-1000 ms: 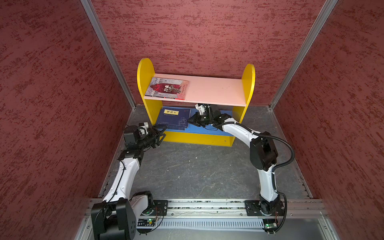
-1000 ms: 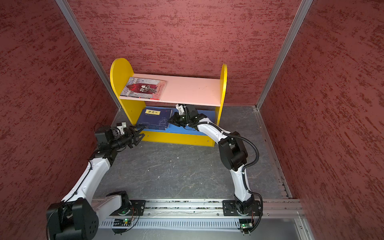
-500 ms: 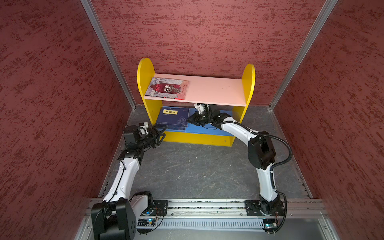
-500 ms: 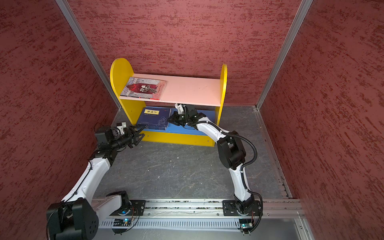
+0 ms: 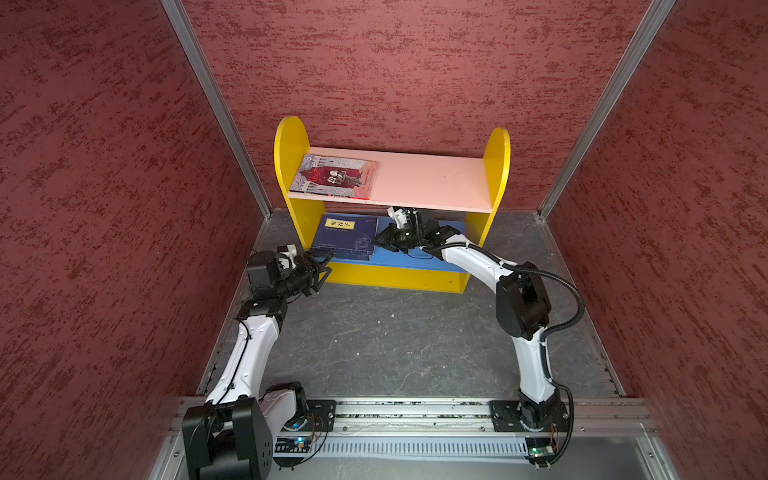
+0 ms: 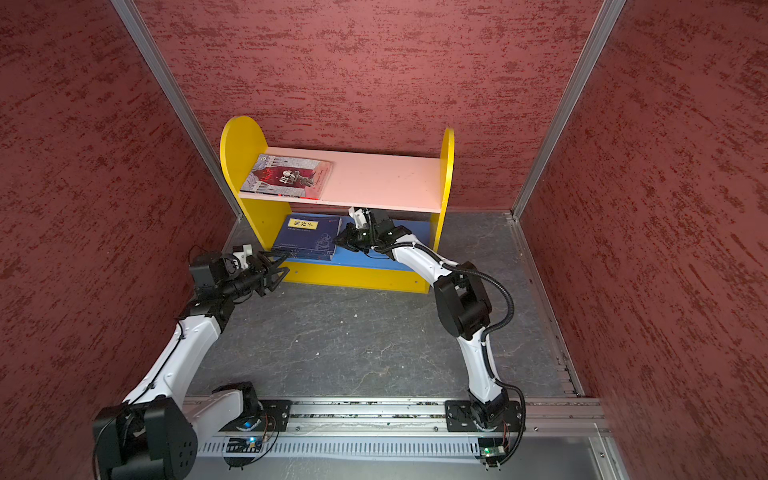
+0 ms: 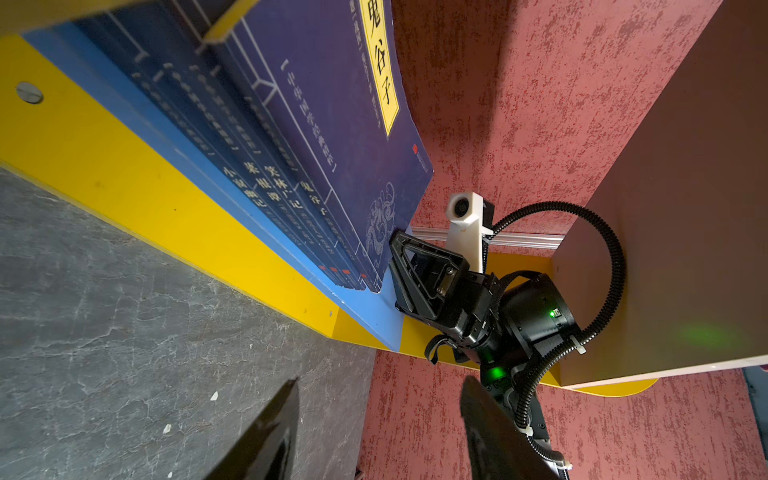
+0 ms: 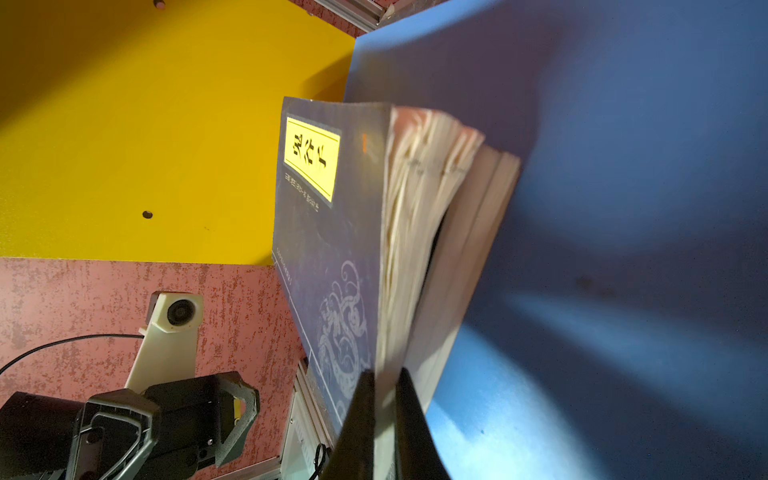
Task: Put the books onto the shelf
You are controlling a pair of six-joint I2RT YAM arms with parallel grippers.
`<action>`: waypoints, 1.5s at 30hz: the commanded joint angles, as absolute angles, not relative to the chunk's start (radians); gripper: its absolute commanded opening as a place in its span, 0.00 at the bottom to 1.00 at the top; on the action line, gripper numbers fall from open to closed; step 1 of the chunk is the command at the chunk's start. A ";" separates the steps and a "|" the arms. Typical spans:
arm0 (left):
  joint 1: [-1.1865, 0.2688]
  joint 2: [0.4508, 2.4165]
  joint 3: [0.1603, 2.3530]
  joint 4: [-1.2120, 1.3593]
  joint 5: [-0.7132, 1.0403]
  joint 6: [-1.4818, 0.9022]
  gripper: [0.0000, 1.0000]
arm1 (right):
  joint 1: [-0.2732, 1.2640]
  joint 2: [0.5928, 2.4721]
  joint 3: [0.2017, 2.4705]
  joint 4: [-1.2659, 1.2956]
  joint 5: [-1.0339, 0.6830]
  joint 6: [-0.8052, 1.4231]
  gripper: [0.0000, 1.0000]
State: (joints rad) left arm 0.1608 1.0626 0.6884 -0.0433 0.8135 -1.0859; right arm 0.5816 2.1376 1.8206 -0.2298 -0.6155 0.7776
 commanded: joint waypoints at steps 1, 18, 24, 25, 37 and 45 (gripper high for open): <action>0.168 1.063 0.693 -0.015 0.824 -1.088 0.62 | 0.596 2.108 1.821 -0.222 -0.609 0.759 0.07; 0.170 1.064 0.690 -0.014 0.823 -1.086 0.62 | 0.601 2.120 1.825 -0.220 -0.603 0.770 0.19; 0.170 1.069 0.696 -0.014 0.827 -1.087 0.62 | 0.599 2.084 1.815 -0.235 -0.544 0.758 0.26; 0.170 1.069 0.697 -0.014 0.828 -1.088 0.62 | 0.599 2.075 1.810 -0.232 -0.534 0.756 0.27; 0.171 1.071 0.701 -0.009 0.831 -1.095 0.62 | 0.591 1.936 1.665 -0.125 -0.478 0.786 0.26; 0.172 1.068 0.700 -0.012 0.833 -1.097 0.62 | 0.584 1.993 1.669 -0.046 -0.557 0.843 0.19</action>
